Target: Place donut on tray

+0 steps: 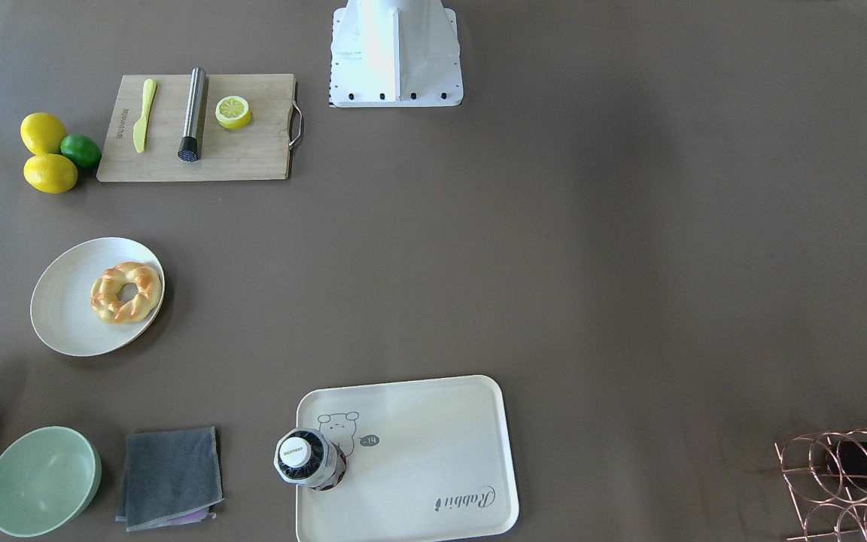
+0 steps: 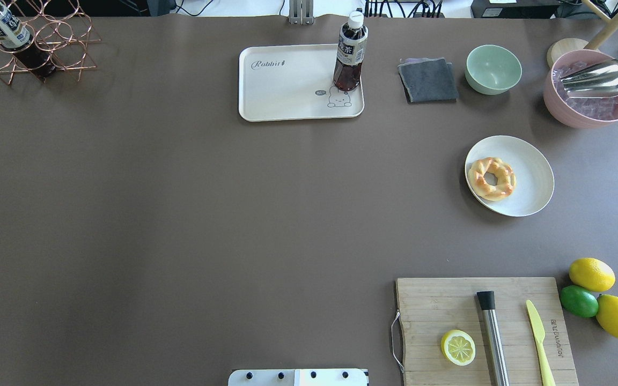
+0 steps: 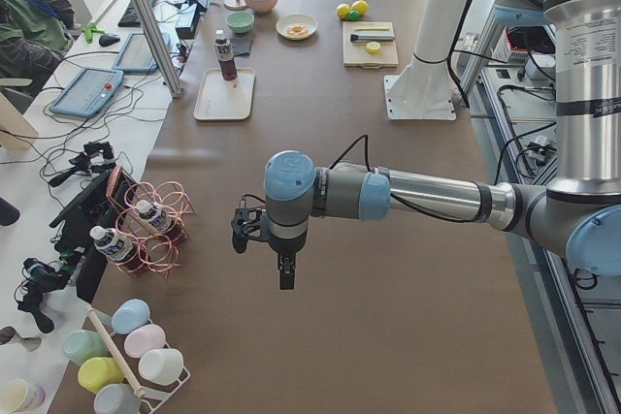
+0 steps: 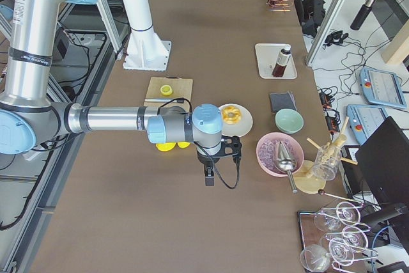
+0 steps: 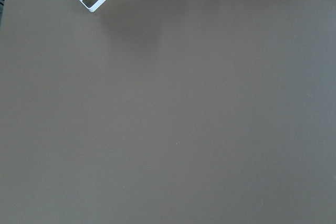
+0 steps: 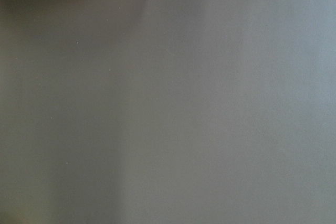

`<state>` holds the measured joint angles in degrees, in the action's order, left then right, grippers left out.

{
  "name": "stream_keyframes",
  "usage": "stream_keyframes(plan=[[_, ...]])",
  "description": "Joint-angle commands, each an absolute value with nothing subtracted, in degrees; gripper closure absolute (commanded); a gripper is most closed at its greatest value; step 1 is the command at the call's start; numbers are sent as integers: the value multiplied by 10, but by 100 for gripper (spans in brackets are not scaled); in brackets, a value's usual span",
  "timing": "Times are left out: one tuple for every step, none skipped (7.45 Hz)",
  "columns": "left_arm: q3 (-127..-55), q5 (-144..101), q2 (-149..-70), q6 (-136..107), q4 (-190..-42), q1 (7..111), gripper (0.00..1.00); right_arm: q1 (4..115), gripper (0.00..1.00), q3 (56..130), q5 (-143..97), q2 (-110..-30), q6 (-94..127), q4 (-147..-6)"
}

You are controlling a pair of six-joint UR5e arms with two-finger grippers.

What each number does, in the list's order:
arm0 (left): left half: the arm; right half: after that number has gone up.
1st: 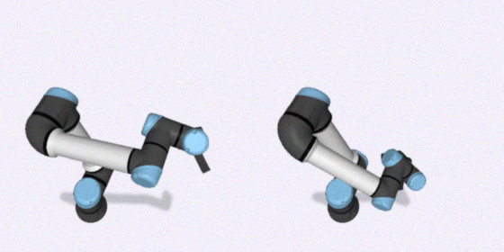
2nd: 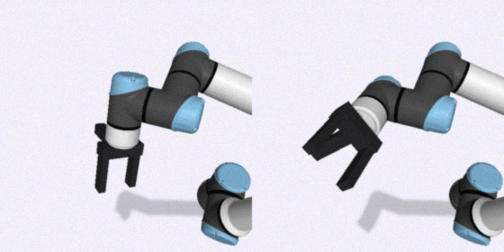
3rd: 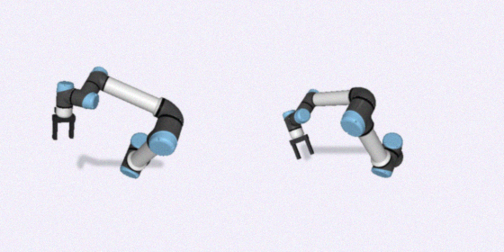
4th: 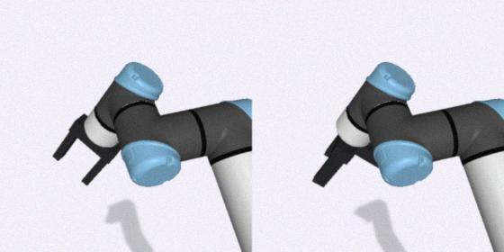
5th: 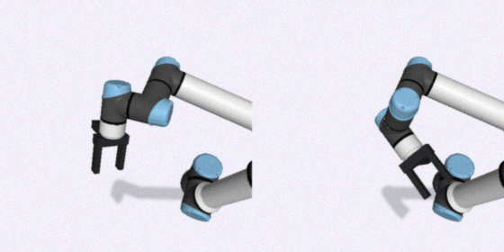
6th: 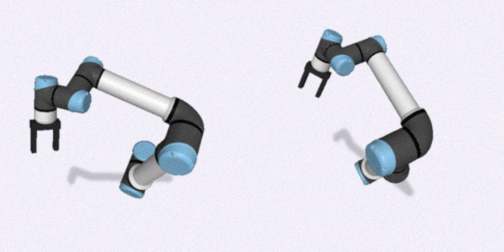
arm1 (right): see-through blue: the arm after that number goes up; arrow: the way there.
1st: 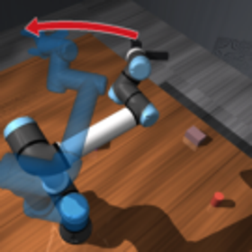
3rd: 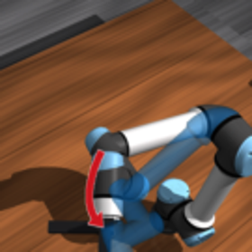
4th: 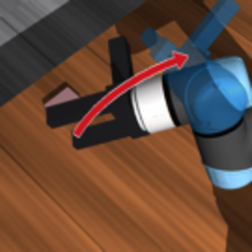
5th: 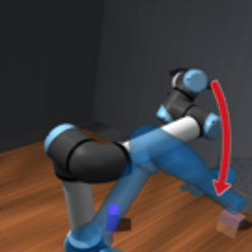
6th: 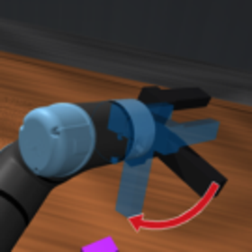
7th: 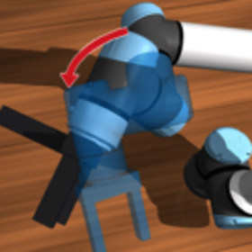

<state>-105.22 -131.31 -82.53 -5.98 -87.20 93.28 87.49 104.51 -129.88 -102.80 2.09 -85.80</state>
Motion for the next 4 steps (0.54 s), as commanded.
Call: stream_keyframes(plan=[[-1054, -1312, -825, -62, -947, 933, 2, 875, 0, 1071, -1301, -1026, 20, -858], [-1051, -1313, -830, -63, -979, 933, 2, 875, 0, 1078, -1298, -1027, 21, -857], [-1042, -1313, -838, -62, -980, 925, 2, 875, 0, 1072, -1293, -1027, 26, -851], [-1034, -1328, -840, -61, -996, 925, 2, 879, 0, 1062, -1297, -1034, 27, -822]])
